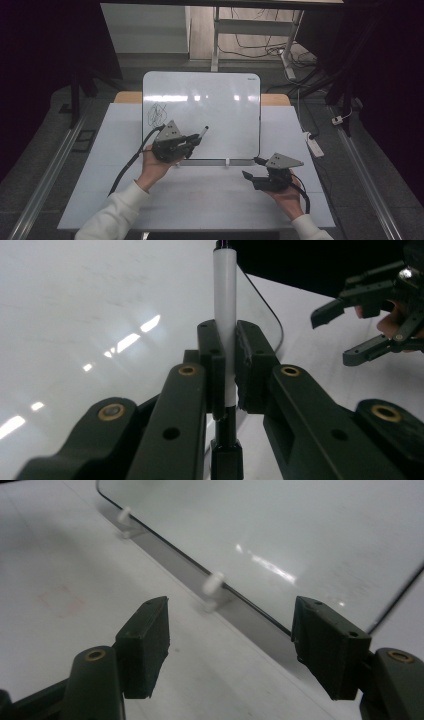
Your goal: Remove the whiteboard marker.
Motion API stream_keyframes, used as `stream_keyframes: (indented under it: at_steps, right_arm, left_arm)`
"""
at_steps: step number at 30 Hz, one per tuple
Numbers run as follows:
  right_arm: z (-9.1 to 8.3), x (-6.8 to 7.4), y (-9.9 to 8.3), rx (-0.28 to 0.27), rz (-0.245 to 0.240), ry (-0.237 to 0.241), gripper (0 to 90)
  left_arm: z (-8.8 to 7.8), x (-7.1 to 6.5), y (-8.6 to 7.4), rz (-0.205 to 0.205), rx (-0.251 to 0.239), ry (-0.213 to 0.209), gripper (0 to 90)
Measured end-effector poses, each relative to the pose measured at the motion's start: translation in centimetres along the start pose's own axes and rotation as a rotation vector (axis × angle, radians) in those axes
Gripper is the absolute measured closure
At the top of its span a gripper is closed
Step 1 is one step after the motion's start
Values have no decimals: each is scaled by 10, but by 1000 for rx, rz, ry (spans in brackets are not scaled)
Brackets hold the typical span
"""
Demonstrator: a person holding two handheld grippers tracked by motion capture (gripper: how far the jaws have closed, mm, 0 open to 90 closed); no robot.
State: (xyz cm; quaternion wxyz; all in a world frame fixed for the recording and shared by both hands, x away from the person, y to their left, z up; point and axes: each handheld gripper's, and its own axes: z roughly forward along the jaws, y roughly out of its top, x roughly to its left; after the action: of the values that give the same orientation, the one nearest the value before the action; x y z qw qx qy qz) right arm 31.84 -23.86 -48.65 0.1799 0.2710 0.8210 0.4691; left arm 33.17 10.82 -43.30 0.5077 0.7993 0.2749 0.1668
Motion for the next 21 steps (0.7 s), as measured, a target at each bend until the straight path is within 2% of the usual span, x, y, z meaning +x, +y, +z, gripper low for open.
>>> stream_keyframes:
  at_steps: [5,10,18,21]
  right_arm:
    - [7,12,8,-2,10,51,327]
    - [13,20,15,-10,29,99,351]
    - [31,31,26,-21,100,170,395]
    - [38,36,32,-24,133,183,410]
  left_arm:
    - [13,-10,-6,-2,7,-33,818]
    - [20,-18,-8,-1,6,-48,818]
    - [28,-28,-10,-13,-15,-58,818]
    - [29,-31,-10,-11,-18,-59,818]
